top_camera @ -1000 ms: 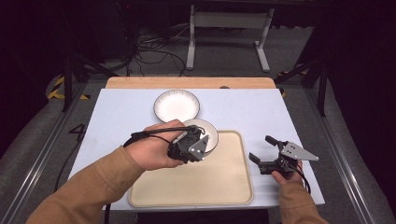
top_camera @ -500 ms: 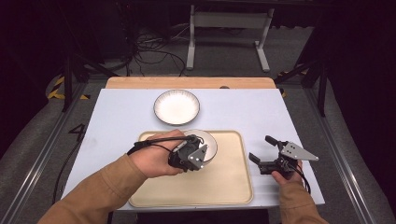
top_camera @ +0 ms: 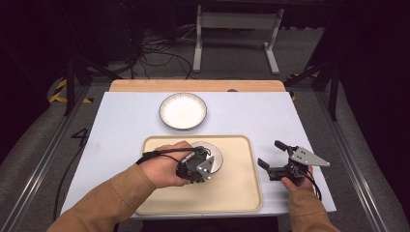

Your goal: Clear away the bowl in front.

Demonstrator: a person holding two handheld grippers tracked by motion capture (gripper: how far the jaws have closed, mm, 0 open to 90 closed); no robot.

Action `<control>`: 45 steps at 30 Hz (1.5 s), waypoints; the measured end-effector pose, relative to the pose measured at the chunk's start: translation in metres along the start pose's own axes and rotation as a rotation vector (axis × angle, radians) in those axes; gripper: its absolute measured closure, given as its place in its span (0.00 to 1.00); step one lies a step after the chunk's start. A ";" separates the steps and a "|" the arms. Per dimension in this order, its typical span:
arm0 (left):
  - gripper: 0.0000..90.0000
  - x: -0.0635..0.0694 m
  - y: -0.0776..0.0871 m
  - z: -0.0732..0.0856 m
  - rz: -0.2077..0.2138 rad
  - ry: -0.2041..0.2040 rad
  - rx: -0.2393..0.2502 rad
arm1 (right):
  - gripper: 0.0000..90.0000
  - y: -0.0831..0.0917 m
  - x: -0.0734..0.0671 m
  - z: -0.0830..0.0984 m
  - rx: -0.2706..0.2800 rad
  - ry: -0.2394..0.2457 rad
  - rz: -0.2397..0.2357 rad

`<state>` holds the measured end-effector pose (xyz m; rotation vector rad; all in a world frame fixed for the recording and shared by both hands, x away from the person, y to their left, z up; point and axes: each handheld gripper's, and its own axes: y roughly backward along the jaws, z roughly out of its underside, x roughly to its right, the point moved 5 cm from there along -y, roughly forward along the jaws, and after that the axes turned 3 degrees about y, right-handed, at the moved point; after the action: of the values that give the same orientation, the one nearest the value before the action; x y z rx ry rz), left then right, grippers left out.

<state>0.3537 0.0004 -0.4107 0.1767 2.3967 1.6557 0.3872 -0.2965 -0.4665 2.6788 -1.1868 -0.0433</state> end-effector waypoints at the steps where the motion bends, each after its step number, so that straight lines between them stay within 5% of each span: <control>1: 0.91 0.001 -0.002 0.001 0.005 0.010 0.000 | 0.02 0.000 0.000 0.000 0.000 0.000 0.000; 14: 0.91 0.003 -0.016 0.005 0.014 0.002 -0.023 | 0.02 0.000 0.000 0.000 0.000 0.000 0.000; 25: 0.91 -0.002 -0.023 0.008 -0.019 -0.015 -0.044 | 0.03 0.000 0.000 0.000 0.000 0.001 0.000; 45: 0.89 0.003 -0.029 0.012 0.045 0.068 -0.020 | 0.03 0.000 0.000 0.000 -0.003 0.002 -0.002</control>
<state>0.3551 0.0017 -0.4419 0.1752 2.4416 1.7325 0.3872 -0.2964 -0.4665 2.6770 -1.1829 -0.0428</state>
